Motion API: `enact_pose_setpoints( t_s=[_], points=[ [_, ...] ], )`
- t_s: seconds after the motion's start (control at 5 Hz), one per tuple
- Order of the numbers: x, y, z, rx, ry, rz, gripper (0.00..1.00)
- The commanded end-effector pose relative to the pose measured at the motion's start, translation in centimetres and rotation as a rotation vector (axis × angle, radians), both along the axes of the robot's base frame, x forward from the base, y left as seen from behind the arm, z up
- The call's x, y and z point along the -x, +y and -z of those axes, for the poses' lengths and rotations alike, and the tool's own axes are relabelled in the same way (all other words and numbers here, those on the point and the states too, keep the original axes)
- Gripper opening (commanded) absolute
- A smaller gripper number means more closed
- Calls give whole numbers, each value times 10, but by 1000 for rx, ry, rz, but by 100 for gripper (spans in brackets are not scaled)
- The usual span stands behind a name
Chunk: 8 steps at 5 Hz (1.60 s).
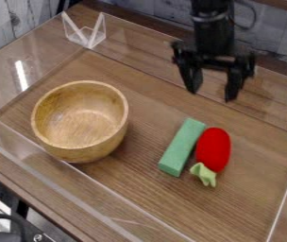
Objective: Move the red fruit to the right side of the table
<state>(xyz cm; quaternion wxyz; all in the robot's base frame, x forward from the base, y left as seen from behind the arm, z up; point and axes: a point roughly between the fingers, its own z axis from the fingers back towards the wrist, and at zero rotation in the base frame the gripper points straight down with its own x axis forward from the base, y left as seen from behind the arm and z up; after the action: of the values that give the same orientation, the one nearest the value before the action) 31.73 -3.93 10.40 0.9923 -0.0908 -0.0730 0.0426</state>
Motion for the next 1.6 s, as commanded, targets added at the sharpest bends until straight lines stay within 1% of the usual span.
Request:
enact_pose_setpoints(
  t_s=[0.0, 0.2, 0.4, 0.6, 0.8, 1.0, 1.2, 1.4],
  points=[
    [-9, 8, -30, -9, -110, -1, 100],
    [-10, 2, -36, -12, -107, 9, 100],
    [-7, 26, -33, -35, -118, -13, 100],
    [-6, 54, -36, -83, -147, -33, 100],
    [-9, 79, -41, -124, -180, -58, 100],
    [-16, 104, -41, -151, -210, -41, 100],
    [-27, 123, -37, -174, -233, -25, 100],
    [-37, 127, -33, -193, -232, -50, 100]
  ],
)
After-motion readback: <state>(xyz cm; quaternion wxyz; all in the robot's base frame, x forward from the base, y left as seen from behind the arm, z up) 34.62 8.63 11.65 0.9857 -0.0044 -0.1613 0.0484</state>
